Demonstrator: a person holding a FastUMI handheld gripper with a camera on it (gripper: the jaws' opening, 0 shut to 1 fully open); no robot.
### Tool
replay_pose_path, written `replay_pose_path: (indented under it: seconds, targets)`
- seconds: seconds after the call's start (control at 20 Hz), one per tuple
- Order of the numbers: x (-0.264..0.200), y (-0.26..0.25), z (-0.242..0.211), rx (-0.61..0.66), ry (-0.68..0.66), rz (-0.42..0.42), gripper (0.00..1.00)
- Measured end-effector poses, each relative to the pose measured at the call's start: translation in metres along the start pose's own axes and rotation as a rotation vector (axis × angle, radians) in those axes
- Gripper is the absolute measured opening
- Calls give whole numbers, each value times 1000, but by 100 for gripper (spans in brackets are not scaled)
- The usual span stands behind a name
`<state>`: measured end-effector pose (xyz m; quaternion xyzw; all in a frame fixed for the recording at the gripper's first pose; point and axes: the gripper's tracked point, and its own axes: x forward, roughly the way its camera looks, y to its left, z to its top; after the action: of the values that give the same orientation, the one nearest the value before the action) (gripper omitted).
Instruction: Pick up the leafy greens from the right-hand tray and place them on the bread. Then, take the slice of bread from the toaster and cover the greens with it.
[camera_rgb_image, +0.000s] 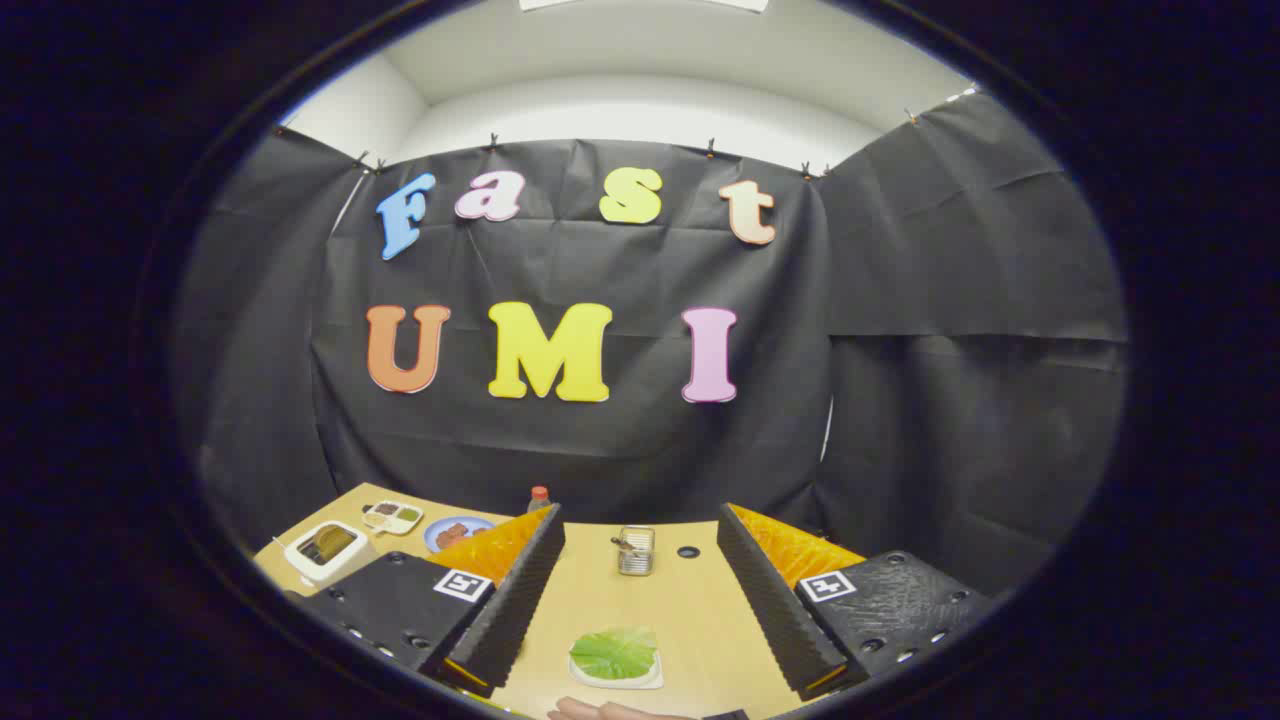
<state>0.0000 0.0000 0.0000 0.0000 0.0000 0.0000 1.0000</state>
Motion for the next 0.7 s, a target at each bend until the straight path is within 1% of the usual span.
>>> replay_pose_path:
  seconds: [0.1,0.35,0.55,0.7]
  targets:
    - [6,-4,2,-18,-17,5,96]
    - [10,1,10,16,-54,27,96]
    - [8,6,8,26,-51,48,96]
    - [9,5,-6,37,-38,55,96]
